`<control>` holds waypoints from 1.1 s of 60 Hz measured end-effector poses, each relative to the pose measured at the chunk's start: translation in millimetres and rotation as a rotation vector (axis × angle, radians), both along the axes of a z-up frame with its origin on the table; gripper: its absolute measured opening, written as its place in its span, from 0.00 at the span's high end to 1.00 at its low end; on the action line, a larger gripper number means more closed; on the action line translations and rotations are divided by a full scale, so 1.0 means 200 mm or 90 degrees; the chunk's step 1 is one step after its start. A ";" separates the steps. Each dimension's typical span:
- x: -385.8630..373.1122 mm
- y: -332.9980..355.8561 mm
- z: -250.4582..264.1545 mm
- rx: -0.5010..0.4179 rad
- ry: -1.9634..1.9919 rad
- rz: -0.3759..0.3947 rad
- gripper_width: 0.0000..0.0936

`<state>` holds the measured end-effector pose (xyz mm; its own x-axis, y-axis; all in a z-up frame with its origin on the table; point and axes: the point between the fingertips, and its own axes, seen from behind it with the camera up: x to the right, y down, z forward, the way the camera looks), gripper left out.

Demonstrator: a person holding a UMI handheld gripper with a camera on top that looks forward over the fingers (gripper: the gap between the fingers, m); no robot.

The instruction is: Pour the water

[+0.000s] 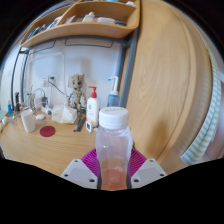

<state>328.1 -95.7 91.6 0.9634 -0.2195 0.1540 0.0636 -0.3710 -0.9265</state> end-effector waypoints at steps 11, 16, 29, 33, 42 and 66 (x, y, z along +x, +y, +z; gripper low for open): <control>-0.23 0.26 0.17 -0.058 -0.147 0.048 0.64; -0.38 0.41 0.25 -0.082 -0.242 0.089 0.64; -0.81 0.77 0.37 -0.132 -0.557 0.216 0.63; -0.93 0.85 0.36 -0.144 -0.657 0.257 0.63; -1.16 0.97 0.34 -0.169 -0.847 0.311 0.63; -1.39 1.17 0.34 -0.181 -1.163 0.329 0.62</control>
<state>49.7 137.6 160.5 -0.4327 0.2026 0.8785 0.8821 -0.1062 0.4589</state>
